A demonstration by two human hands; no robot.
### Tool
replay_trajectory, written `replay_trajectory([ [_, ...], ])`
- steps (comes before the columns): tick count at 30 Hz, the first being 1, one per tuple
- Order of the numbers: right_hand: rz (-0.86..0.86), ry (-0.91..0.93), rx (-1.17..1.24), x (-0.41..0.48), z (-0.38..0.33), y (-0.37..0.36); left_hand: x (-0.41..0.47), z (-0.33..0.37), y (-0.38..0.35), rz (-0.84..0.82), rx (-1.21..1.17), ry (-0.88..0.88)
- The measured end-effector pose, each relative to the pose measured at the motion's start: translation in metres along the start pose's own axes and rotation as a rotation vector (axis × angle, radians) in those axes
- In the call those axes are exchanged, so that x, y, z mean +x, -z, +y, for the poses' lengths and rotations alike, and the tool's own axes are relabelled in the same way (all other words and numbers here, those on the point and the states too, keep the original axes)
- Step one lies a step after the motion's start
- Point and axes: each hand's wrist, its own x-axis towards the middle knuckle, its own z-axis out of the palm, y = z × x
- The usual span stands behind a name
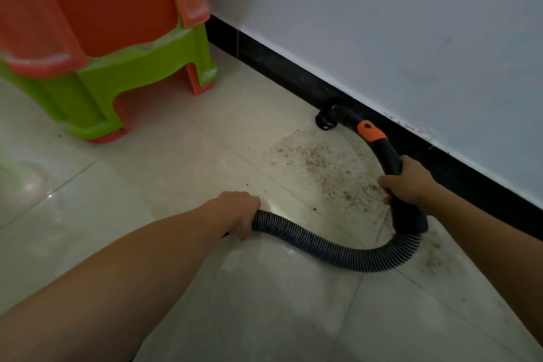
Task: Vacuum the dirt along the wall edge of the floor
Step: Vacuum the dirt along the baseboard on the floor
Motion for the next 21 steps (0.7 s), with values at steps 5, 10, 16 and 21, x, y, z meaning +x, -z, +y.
replay_trajectory([
  [5,-0.058,0.003,0.166,-0.003,-0.010,0.005,-0.011,-0.016,0.007,0.002,0.011,0.024],
  [10,-0.139,0.022,0.161,-0.012,-0.006,0.004,-0.036,-0.023,0.001,-0.028,-0.026,0.065],
  [16,-0.204,0.075,0.143,-0.029,0.003,-0.005,-0.064,-0.004,0.014,0.022,0.046,0.099],
  [21,-0.223,0.130,0.144,-0.048,0.009,-0.013,-0.080,0.008,0.010,-0.032,0.107,0.127],
])
